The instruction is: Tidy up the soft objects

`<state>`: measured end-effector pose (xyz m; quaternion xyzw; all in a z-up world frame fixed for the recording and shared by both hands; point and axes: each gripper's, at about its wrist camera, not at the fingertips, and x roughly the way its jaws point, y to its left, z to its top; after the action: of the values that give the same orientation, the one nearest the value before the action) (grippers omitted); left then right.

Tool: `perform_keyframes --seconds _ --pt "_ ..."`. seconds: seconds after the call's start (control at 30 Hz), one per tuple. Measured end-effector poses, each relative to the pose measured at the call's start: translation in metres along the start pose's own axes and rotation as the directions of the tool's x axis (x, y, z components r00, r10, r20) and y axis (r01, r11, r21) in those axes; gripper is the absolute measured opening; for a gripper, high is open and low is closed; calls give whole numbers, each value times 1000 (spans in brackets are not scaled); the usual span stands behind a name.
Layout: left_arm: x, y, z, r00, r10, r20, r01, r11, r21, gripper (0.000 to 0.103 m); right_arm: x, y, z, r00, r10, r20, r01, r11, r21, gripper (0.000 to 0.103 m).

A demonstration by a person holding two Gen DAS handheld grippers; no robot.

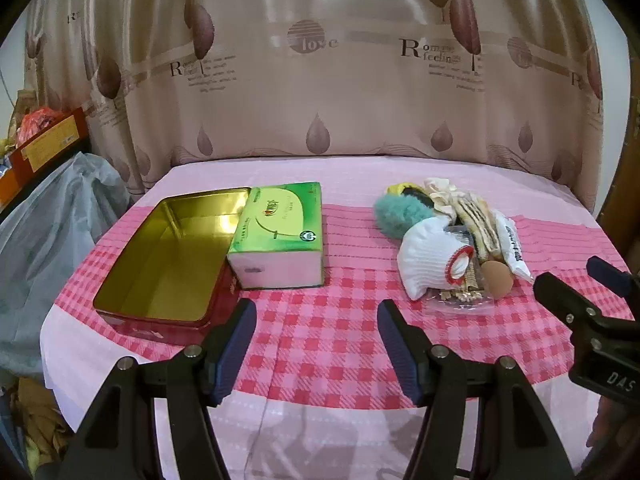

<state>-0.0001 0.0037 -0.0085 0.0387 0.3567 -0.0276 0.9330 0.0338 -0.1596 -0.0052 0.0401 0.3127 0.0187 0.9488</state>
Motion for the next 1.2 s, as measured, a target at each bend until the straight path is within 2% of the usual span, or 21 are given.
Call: perform_keyframes --seconds 0.23,0.57,1.2 --pt "5 -2 -3 999 6 -40 -5 1000 24 64 -1 0 0 1000 1 1 -1 1000 3 102" --pt "9 3 -5 997 39 -66 -38 999 10 64 0 0 -1 1000 1 -1 -1 1000 3 102" --pt "13 3 -6 996 48 -82 -48 999 3 64 1 2 -3 1000 -5 -4 5 1000 7 102"
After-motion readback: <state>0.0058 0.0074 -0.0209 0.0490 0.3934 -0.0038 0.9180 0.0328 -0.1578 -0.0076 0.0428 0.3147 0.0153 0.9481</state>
